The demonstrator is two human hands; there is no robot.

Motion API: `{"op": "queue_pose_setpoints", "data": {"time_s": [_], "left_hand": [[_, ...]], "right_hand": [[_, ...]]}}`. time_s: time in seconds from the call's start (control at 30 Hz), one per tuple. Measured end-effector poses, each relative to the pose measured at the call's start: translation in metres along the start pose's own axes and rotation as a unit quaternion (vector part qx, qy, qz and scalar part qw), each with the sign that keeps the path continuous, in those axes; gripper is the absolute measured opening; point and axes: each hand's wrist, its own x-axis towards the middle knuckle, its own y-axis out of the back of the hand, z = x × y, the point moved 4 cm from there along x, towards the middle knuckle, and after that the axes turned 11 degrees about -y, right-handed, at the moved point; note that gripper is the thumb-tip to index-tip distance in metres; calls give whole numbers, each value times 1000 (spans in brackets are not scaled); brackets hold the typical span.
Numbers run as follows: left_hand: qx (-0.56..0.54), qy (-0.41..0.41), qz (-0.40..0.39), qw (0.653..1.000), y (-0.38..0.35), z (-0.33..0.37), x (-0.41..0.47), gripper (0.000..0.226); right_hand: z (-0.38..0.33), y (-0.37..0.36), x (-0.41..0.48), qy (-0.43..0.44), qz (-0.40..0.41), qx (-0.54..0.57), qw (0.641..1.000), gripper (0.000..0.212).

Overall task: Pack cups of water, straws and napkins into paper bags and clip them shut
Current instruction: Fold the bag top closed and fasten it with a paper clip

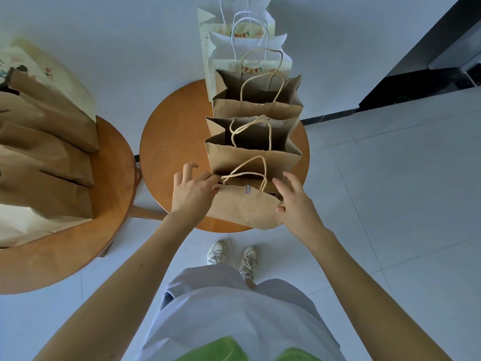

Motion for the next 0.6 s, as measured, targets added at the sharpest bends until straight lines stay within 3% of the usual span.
{"op": "queue_pose_setpoints", "data": {"time_s": [0.2,0.6], "left_hand": [[2,49,-36,998,5,7,-6,23],[13,104,109,989,28,-20,-79,11]], "right_hand": [[4,3,14,-10,-30,-82,996,21],[-39,-14,0,94,-1,-85,992,23]]}}
